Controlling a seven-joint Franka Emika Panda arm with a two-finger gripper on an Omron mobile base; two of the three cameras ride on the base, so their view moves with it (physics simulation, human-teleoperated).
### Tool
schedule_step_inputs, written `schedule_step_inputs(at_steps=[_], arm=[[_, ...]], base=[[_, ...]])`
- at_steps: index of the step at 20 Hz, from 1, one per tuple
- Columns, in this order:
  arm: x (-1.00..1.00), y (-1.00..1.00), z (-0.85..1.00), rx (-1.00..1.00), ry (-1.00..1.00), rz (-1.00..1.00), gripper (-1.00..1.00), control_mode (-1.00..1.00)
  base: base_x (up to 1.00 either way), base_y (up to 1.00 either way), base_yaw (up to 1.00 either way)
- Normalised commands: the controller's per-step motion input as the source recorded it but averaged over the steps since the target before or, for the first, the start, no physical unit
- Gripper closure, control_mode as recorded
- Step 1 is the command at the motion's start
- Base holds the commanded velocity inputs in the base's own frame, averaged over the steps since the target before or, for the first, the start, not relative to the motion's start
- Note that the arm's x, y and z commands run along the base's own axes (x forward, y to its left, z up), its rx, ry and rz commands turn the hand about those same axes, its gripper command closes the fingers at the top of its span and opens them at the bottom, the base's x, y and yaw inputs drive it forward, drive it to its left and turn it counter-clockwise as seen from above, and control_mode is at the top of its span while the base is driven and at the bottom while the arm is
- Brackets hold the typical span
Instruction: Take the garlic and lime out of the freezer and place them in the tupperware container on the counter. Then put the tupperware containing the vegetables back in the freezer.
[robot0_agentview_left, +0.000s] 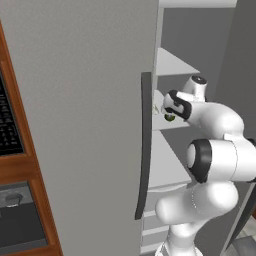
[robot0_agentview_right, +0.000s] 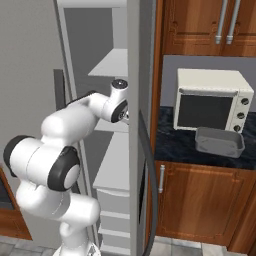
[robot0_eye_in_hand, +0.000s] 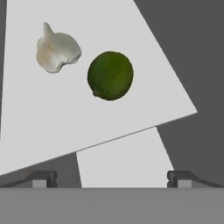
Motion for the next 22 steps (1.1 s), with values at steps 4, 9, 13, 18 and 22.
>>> schedule_step_inputs(at_steps=[4,9,13,18,22], arm=[[0.27,-0.01,-0.17,0.02,0.0,0.0,-1.0,-1.0],[0.25,0.0,-0.17,0.01,0.0,0.0,-1.0,-1.0],[0.29,-0.05,-0.14,0.01,0.0,0.0,-1.0,-1.0],[0.32,-0.11,-0.13,0.02,0.0,0.0,-1.0,-1.0],[0.36,-0.08,-0.14,0.01,0.0,0.0,-1.0,-1.0]], base=[[0.0,0.0,0.0],[0.0,0.0,0.0],[0.0,0.0,0.0],[0.0,0.0,0.0],[0.0,0.0,0.0]])
